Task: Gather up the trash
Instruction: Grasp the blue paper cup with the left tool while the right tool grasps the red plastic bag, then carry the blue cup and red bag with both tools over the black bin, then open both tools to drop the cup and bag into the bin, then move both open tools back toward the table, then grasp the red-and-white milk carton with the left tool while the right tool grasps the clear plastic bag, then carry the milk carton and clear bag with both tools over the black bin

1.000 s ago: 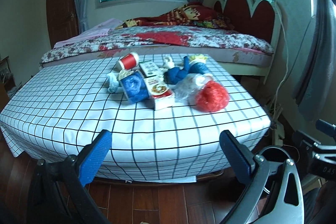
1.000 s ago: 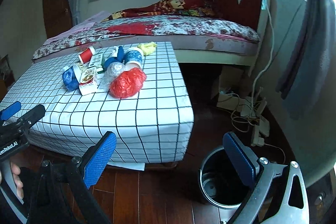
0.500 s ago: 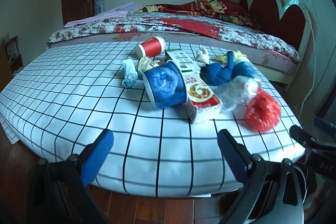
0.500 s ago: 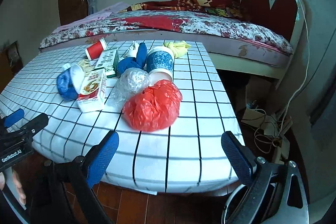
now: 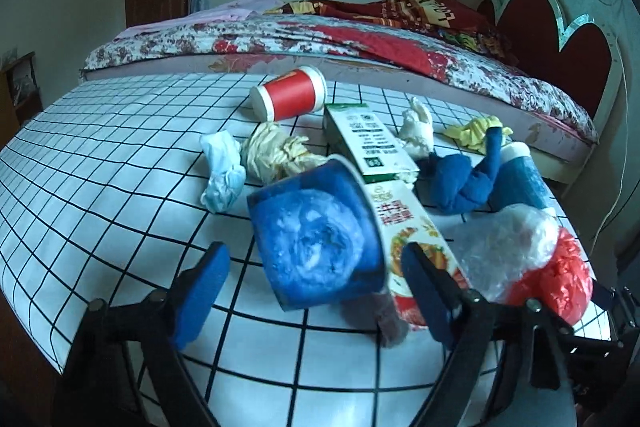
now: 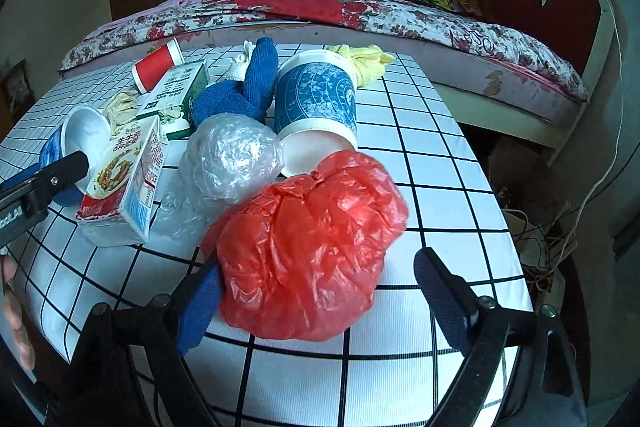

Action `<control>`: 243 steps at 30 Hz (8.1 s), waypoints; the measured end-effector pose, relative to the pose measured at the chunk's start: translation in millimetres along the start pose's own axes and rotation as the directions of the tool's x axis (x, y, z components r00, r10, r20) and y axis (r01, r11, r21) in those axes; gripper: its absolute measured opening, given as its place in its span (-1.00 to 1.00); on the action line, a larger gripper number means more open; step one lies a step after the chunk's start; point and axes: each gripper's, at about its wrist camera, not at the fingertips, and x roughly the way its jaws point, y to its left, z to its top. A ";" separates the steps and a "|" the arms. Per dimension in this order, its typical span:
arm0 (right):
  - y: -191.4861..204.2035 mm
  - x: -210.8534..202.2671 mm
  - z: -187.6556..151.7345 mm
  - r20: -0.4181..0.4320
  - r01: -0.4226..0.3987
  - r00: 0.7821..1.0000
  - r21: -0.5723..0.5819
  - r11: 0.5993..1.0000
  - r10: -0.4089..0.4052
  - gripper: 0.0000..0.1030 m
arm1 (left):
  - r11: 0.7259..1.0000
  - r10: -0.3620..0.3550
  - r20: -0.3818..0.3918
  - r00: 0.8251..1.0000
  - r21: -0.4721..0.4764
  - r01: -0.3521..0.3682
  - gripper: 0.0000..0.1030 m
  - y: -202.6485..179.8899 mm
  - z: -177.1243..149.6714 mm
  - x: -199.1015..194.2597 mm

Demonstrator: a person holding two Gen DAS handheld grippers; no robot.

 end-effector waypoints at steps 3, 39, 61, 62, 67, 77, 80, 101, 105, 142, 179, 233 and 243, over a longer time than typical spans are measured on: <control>-3.0 0.9 -2.0 -0.002 -0.023 1.000 0.016 1.000 0.023 0.54 | 1.000 -0.009 -0.013 1.000 -0.007 0.009 0.36 9.7 -4.3 1.4; -47.0 -116.8 -39.7 0.218 -0.049 0.975 0.088 0.995 0.029 -0.59 | 0.962 -0.226 0.163 0.960 0.195 0.193 0.04 -39.7 -39.2 -99.9; -157.2 -185.6 -121.0 0.186 0.110 0.969 0.258 0.960 -0.161 -0.59 | 0.782 -0.518 0.048 0.854 0.429 0.451 0.04 -175.8 -91.4 -153.1; -163.5 -186.7 -126.6 0.180 0.114 0.970 0.263 0.958 -0.165 -0.59 | 0.769 -0.529 0.034 0.848 0.441 0.462 0.04 -183.1 -96.0 -154.0; -191.7 -188.4 -157.3 0.139 0.155 0.970 0.276 0.949 -0.199 -0.59 | 0.708 -0.574 -0.042 0.818 0.478 0.521 0.04 -217.1 -119.2 -154.5; -233.8 -173.0 -218.3 0.047 0.174 0.980 0.272 0.946 -0.194 -0.59 | 0.603 -0.598 -0.206 0.774 0.521 0.604 0.04 -276.8 -178.2 -146.9; -243.7 -164.5 -231.8 0.010 0.175 0.983 0.264 0.948 -0.184 -0.59 | 0.588 -0.593 -0.235 0.770 0.527 0.613 0.04 -289.8 -191.4 -143.6; -286.1 -86.4 -285.2 -0.219 0.221 0.961 0.258 0.941 -0.166 0.78 | 0.607 -0.494 -0.381 0.782 0.494 0.623 0.80 -318.4 -228.7 -81.3; -290.5 -94.4 -278.9 -0.212 0.261 0.956 0.298 0.918 -0.203 0.98 | 0.665 -0.456 -0.296 0.839 0.513 0.542 0.88 -312.7 -229.6 -86.6; -223.2 -166.7 -188.1 0.083 0.231 0.960 0.310 0.922 -0.268 0.98 | 0.837 -0.388 0.046 0.920 0.436 0.331 0.99 -240.4 -138.1 -150.5; -21.1 -63.5 -27.4 0.133 -0.058 0.990 0.024 0.998 0.055 0.98 | 0.993 -0.078 0.114 0.990 0.101 0.066 0.74 -22.6 -42.1 -81.5; -39.0 -84.5 -20.3 0.206 -0.162 0.964 -0.036 0.986 0.166 -0.26 | 0.958 -0.223 0.125 0.967 0.213 0.193 0.02 -54.0 -43.8 -97.6; -88.1 -111.9 -47.0 0.225 -0.088 0.971 0.021 0.996 0.081 -0.26 | 0.924 -0.299 0.120 0.947 0.282 0.257 0.02 -95.6 -60.0 -120.9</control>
